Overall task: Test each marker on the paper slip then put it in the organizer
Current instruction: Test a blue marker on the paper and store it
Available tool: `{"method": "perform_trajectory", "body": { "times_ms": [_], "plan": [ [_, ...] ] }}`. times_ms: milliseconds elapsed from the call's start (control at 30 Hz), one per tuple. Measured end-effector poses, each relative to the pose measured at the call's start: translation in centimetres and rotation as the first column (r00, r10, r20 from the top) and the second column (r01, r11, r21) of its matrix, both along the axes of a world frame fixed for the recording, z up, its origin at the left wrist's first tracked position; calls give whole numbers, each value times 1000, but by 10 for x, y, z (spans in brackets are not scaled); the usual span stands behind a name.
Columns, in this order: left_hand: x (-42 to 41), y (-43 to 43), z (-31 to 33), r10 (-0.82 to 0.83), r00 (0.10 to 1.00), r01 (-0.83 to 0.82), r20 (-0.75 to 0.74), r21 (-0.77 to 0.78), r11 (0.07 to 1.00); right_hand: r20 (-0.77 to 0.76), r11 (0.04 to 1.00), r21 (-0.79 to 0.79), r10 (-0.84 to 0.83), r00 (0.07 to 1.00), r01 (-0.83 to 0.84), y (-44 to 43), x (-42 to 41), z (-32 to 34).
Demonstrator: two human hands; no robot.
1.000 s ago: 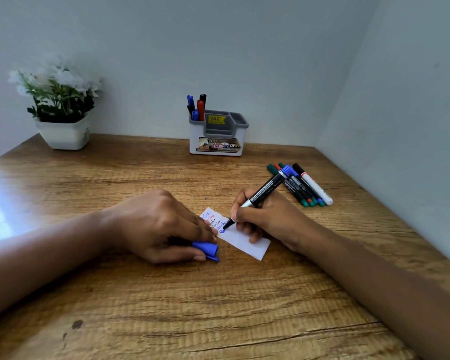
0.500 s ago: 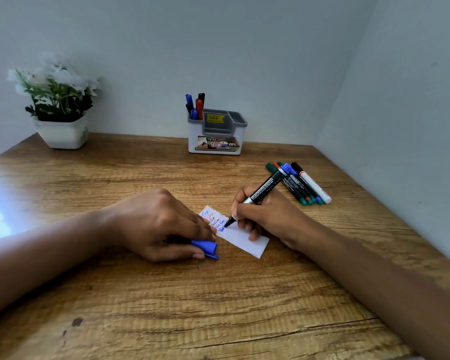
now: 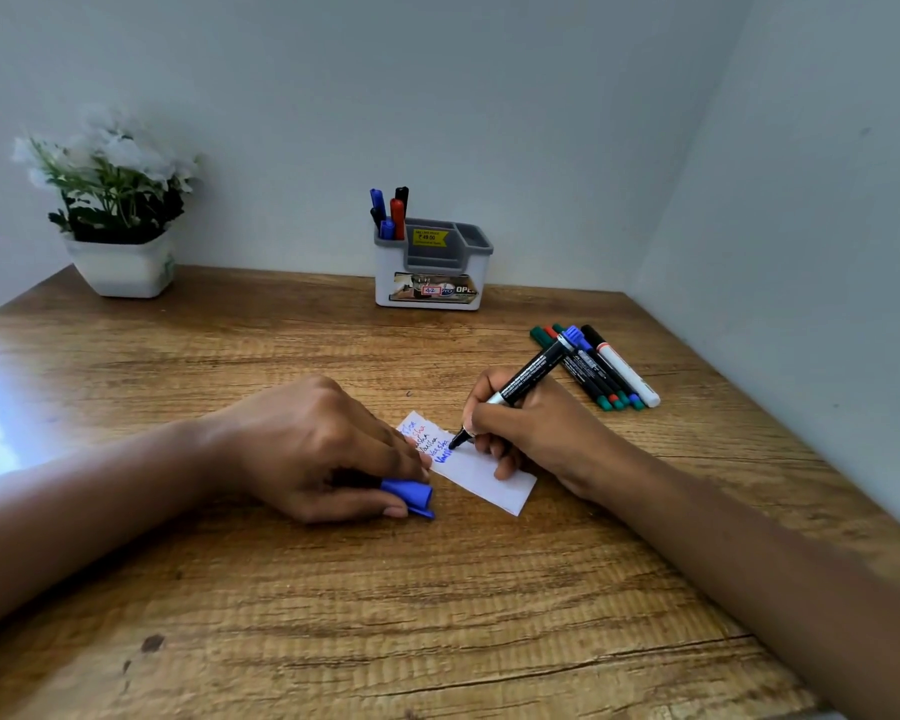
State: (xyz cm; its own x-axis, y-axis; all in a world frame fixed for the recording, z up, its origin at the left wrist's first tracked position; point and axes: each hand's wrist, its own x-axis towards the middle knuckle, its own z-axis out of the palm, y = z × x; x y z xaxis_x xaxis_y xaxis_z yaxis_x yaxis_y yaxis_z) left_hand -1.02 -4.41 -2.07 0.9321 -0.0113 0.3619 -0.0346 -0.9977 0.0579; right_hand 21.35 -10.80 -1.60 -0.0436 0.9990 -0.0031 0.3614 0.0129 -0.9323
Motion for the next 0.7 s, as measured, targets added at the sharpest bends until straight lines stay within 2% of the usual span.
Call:
{"method": "perform_trajectory", "body": {
  "times_ms": [700],
  "plan": [
    [1,1,0,0,1000,0,0,-15,1000,-20,998,-10,-65,998,64,2,0,-1]
  ]
}}
